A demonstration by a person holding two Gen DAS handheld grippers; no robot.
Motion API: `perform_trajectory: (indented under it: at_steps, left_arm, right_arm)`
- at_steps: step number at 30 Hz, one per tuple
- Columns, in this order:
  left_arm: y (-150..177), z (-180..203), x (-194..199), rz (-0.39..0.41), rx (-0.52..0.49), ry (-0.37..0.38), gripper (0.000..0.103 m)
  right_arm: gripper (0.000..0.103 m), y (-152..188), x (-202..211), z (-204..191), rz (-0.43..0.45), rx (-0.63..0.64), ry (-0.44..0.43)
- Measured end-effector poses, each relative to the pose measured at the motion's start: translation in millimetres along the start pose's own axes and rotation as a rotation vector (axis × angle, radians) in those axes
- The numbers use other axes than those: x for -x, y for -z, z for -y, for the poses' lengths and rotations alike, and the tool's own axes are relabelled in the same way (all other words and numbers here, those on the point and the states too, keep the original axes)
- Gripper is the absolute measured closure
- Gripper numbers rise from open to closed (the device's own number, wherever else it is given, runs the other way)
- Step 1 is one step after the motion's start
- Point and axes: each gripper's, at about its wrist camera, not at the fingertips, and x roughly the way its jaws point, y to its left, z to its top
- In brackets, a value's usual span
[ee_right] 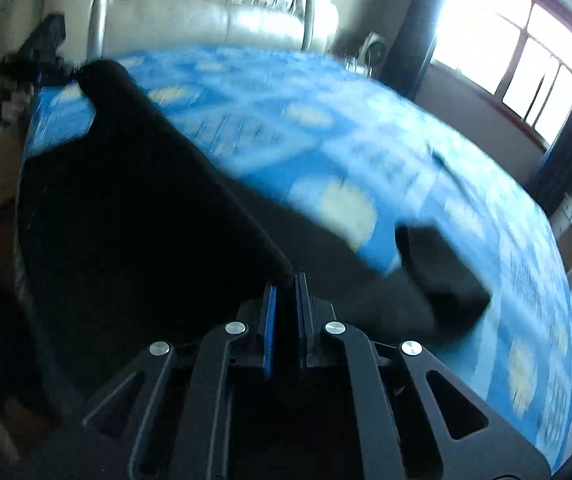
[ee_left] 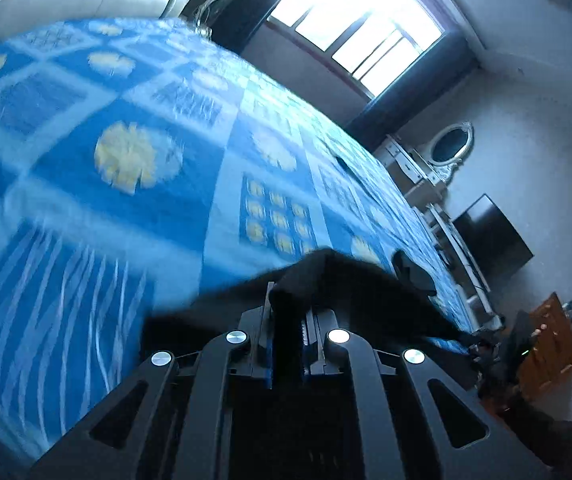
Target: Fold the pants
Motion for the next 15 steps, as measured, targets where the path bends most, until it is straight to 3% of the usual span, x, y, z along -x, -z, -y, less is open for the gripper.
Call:
perform_trajectory:
  at_steps: [4,6,8,9,12,15]
  left_arm:
    - [54.1,-5.4,4.2,-0.094,0.03,-0.064,0.082]
    - [80.7,-9.6,9.6,-0.129,0.067,-0.142,0.074]
    - [96.0,-16.6,22.6,-0.109,0.149,-0.142,0.068]
    - [100.8,-20.3,30.4,-0.082,0.207,-0.119,0.063]
    - [112.8,-19.3,45.9,0.005,0.342,-0.06,0.046]
    - [117.2,-10.5,36.8,0.025,0.378,-0.048,0.046]
  right_arm:
    - [0.082,37.1,-5.3,-19.8,-0.089,-0.073,-0.059]
    - [0.064,41.3,1.3,-15.6,-0.084,-0.192,-0.118]
    - [0.046,44.3,17.4,-5.1,-0.023,-0.369,-0.178]
    - [0.042,46.9,22.6,2.1,0.002,-0.457,-0.207]
    - [0.041,65.0,22.6,25.1,0.045,-0.781,-0.353]
    - [0.041,83.3,13.2,32.5,0.056,-0.984,-0.432]
